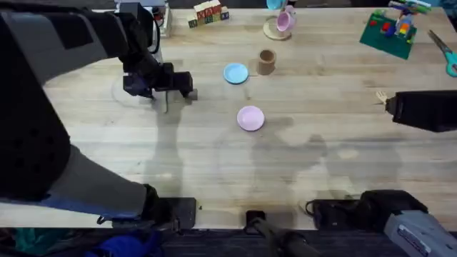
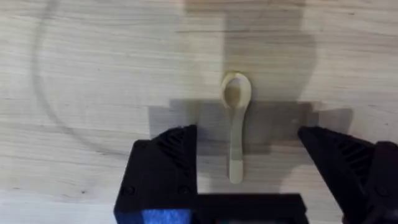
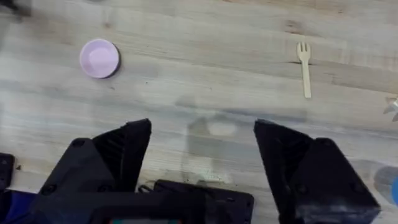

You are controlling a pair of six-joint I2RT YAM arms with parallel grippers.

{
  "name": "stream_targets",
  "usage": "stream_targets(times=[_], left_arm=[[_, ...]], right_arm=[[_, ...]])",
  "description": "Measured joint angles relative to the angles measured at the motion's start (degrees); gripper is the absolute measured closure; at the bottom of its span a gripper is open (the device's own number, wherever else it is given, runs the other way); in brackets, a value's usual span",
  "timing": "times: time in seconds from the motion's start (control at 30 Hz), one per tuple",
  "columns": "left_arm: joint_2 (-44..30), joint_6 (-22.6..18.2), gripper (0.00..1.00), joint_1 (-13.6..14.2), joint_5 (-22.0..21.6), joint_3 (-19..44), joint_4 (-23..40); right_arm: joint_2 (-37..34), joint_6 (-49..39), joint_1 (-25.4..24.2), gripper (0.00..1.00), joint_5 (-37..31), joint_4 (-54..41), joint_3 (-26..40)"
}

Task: Pick up a utensil and set it on the pink plate, then put the other utensil in the container.

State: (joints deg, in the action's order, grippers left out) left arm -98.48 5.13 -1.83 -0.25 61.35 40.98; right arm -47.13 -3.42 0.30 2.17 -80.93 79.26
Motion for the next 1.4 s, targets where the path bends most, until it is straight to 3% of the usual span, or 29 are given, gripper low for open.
stream_targets(times=[0.3,0.33,0.5,0.53,0.7,1.13,1.27,1.4], left_arm=[[0.94,0.08,0.022,0.00,0.00,-1.36,-1.36],[0.94,0.04,0.123,0.02,0.09,-1.36,-1.45],[0.92,0.22,0.882,0.13,0.70,-1.38,-2.45],[0.94,0.08,0.935,0.19,0.78,-1.36,-2.42],[0.97,0.09,0.951,0.24,0.78,-1.09,-1.29],[-0.99,-0.44,0.958,0.49,-0.02,5.77,13.35],[1.90,-0.44,0.959,2.24,-0.04,6.94,14.80],[7.82,-0.44,0.959,5.80,0.46,6.96,16.47]], right_arm=[[0.00,0.00,0.00,0.006,0.00,0.00,0.08],[0.00,0.00,0.00,0.006,0.00,0.00,0.09],[0.00,0.00,0.00,0.005,0.00,0.00,0.09],[0.00,0.00,0.00,0.005,0.00,0.00,0.09],[0.00,0.00,0.00,0.005,0.00,0.00,0.09],[0.00,0.00,0.00,0.005,0.00,-0.06,0.09],[0.00,0.00,0.00,0.005,0.00,-0.07,0.09],[0.00,0.00,0.00,0.005,0.00,-0.07,0.09]])
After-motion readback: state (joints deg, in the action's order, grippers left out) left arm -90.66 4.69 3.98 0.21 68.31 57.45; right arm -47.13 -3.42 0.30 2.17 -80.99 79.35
